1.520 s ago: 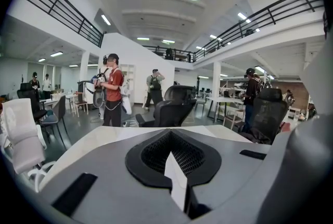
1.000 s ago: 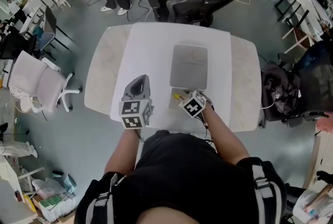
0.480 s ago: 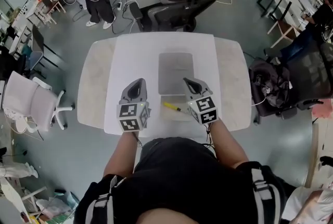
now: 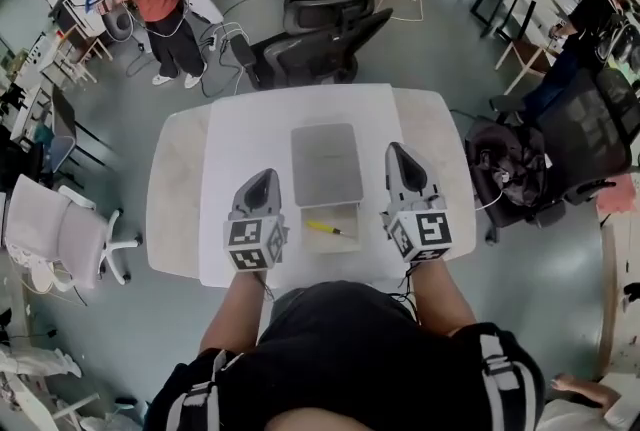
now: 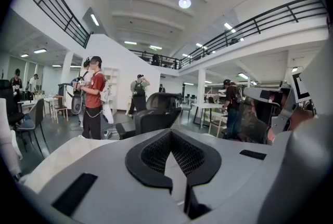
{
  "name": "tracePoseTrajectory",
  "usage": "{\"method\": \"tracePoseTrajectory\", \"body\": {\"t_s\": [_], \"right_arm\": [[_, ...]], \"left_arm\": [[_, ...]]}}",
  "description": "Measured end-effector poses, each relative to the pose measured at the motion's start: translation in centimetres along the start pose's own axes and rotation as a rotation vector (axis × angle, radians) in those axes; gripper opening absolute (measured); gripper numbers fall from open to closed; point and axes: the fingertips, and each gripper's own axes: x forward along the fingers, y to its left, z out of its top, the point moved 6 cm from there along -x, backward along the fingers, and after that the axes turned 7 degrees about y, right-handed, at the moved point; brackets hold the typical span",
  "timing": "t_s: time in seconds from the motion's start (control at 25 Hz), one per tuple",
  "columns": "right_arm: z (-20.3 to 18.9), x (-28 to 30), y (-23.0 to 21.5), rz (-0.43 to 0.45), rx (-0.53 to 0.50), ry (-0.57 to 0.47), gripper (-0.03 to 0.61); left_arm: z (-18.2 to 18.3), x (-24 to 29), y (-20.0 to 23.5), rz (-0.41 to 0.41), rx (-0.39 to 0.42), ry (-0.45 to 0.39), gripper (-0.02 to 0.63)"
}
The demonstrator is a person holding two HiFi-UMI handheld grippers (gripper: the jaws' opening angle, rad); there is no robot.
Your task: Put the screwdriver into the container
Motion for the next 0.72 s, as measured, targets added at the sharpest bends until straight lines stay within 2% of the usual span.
{"method": "tracePoseTrajectory", "body": {"t_s": [0.16,0.32,0.72], "right_arm": [[-1.0,-0.1,-0.3,-0.053,-0.014,0.035,0.012],[-2.3,0.1,-0.1,-0.045,-0.015,0.081,0.012],[-2.8,0.0,0.3,-0.05,-0.047,0.075,0.012]], "left_arm": [[0.5,0.3,-0.2,-0.015,0.011,-0.021,0.012],[0.5,0.7,-0.6,-0.029,0.02,-0.019,0.012],[0.5,1.2,-1.4,-0.055,0.032,-0.007,0.012]]}}
